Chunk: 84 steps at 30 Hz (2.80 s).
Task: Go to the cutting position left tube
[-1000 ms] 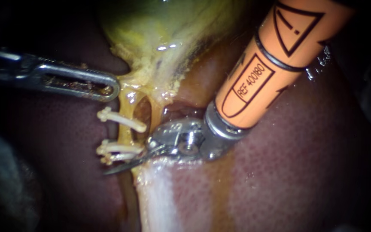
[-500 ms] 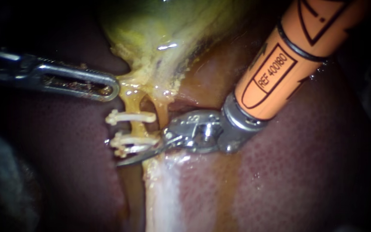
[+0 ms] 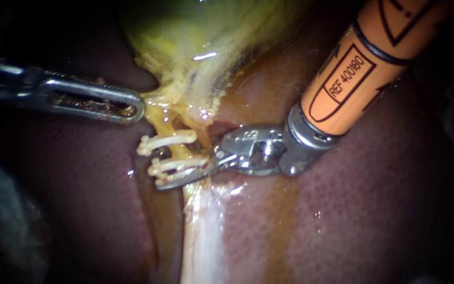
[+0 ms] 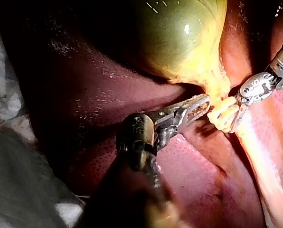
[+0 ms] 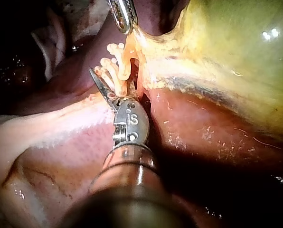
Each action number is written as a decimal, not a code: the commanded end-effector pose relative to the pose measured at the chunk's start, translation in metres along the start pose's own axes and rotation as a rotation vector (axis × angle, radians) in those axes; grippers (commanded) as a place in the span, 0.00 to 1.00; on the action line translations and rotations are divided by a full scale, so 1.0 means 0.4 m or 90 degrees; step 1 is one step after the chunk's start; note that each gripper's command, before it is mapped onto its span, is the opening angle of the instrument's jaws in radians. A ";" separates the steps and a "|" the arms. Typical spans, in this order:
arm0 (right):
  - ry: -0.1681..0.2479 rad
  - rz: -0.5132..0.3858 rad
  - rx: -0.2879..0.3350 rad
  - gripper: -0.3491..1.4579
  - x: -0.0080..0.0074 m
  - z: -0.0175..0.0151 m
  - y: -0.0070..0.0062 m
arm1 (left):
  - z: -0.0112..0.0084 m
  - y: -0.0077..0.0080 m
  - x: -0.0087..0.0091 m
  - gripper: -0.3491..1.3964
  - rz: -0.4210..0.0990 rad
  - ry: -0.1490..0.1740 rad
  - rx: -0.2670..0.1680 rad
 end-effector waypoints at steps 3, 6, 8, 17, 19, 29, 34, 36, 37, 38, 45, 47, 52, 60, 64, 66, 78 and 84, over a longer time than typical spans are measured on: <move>0.000 -0.002 0.001 0.99 0.0000 -0.0002 -0.0001 | 0.0000 0.0001 0.0000 0.00 0.000 0.000 0.000; 0.000 0.001 0.004 0.99 -0.0001 0.0001 -0.0008 | 0.0000 0.0001 0.0000 0.00 0.000 0.000 0.000; -0.010 0.000 0.007 0.99 -0.0004 0.0006 -0.0017 | -0.0001 0.0001 -0.0001 0.00 0.000 0.000 0.000; -0.045 -0.058 0.006 0.99 -0.0006 0.0018 -0.0050 | -0.0001 0.0001 -0.0001 0.00 0.000 0.000 0.000; -0.059 -0.089 0.002 0.99 -0.0006 0.0018 -0.0049 | -0.0001 0.0001 -0.0001 0.00 0.000 0.000 0.000; -0.101 -0.200 -0.004 0.99 -0.0007 0.0014 -0.0050 | -0.0001 0.0001 -0.0001 0.00 0.000 0.000 0.000; -0.107 -0.223 -0.005 0.99 -0.0010 0.0004 -0.0045 | -0.0002 0.0001 -0.0001 0.00 0.000 0.000 0.000; -0.117 -0.242 -0.008 0.99 -0.0009 -0.0002 -0.0041 | -0.0002 0.0001 -0.0001 0.00 0.000 0.000 0.000; -0.124 -0.250 -0.011 0.99 -0.0009 -0.0006 -0.0040 | -0.0002 0.0001 -0.0001 0.00 0.000 0.000 0.000; -0.131 -0.258 -0.014 0.99 -0.0009 -0.0009 -0.0038 | -0.0002 0.0001 -0.0001 0.00 0.000 0.000 0.000; -0.157 -0.266 -0.022 0.99 -0.0016 -0.0034 -0.0024 | -0.0002 0.0001 -0.0001 0.00 0.000 0.000 0.000; -0.157 -0.265 -0.022 0.99 -0.0015 -0.0038 -0.0020 | -0.0002 0.0001 -0.0001 0.00 0.000 0.000 0.000; -0.112 -0.198 -0.017 0.99 -0.0013 -0.0049 -0.0018 | -0.0002 0.0001 -0.0001 0.00 0.000 0.000 0.000; -0.057 -0.051 0.000 0.99 -0.0012 -0.0046 -0.0017 | -0.0002 0.0001 -0.0002 0.00 0.000 0.000 0.000; -0.050 0.014 0.011 0.99 -0.0014 -0.0047 -0.0019 | -0.0002 0.0000 -0.0002 0.00 0.000 0.000 0.000; -0.052 0.028 0.014 0.99 -0.0015 -0.0046 -0.0020 | -0.0003 0.0000 -0.0003 0.00 0.000 0.000 0.000; -0.061 0.082 0.029 0.99 -0.0010 -0.0048 -0.0027 | -0.0004 0.0001 -0.0004 0.00 0.000 0.000 0.000; -0.041 0.102 0.047 0.99 0.0018 -0.0066 -0.0027 | -0.0005 0.0001 -0.0004 0.00 0.000 0.000 0.000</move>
